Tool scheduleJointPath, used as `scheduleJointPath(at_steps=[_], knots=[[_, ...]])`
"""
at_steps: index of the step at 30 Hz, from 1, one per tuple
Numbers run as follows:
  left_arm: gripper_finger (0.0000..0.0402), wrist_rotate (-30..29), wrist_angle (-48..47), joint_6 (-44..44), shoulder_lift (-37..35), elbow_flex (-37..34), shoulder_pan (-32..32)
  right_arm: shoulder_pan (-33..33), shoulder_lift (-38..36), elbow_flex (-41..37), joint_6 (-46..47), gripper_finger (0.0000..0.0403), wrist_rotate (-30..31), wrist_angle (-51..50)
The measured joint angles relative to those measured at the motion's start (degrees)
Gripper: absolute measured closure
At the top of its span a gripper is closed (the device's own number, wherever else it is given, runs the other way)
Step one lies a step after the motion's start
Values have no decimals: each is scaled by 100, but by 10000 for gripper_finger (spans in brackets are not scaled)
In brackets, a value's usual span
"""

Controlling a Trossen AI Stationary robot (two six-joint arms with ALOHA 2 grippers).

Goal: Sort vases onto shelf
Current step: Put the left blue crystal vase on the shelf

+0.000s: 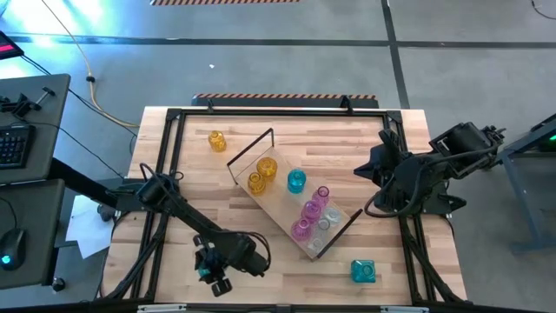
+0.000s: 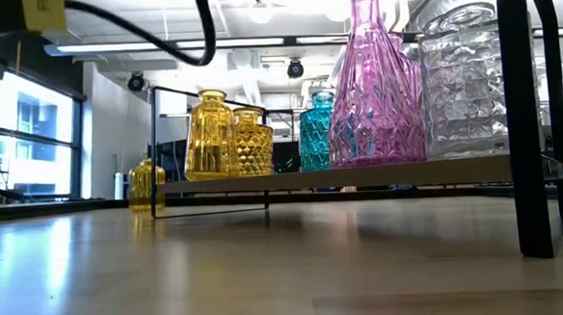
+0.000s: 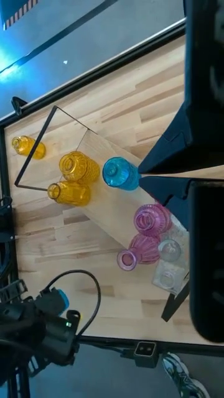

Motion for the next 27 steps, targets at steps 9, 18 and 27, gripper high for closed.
scheduleJointPath(at_steps=[9,18,27], knots=[[271,166,293,410,1,-448,152,0,-1,0,0,403,1,0],[271,613,313,828,1,-884,194,0,-1,0,6,403,0,1],[240,629,408,746,1,-932,271,0,0,0,2,403,1,0]])
